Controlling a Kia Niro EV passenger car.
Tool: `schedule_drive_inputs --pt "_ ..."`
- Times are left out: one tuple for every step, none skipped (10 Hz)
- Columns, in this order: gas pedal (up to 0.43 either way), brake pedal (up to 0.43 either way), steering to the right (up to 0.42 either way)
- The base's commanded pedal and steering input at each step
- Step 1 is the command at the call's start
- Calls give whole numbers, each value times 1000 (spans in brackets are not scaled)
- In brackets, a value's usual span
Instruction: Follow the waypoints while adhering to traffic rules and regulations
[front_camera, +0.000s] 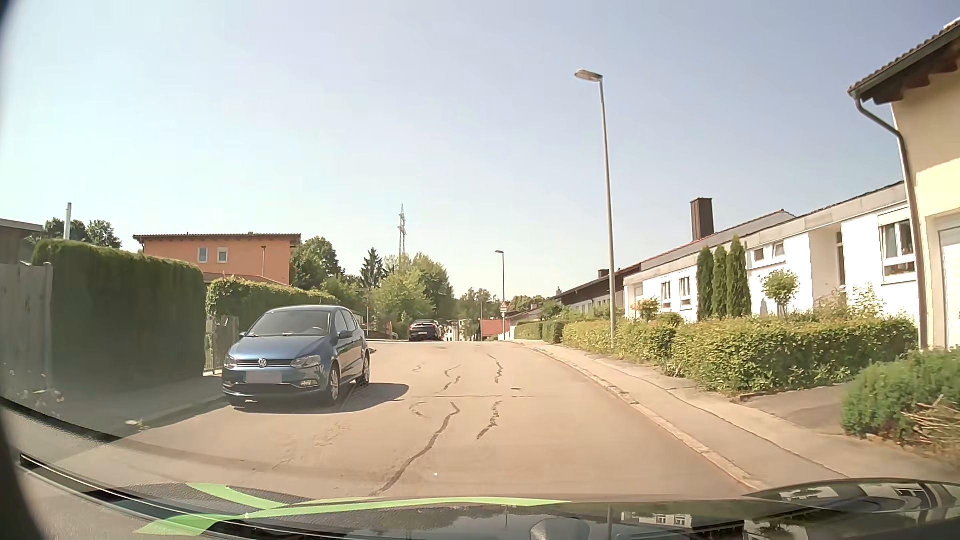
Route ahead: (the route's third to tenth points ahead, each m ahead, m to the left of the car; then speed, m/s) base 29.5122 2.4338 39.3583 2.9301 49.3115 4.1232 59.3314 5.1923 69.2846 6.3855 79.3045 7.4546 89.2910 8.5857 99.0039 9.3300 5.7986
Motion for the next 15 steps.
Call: schedule_drive_inputs --pt "157 0 -24" --pt "150 0 -24" --pt "150 0 -24" --pt "150 0 -23" --pt "150 0 -22" --pt "150 0 -22" --pt "150 0 -22" --pt "150 0 -21" --pt "150 0 -21" --pt "150 0 -21" --pt "150 0 -21" --pt "150 0 -22" --pt "150 0 -21" --pt "150 0 -22" --pt "150 0 -21"
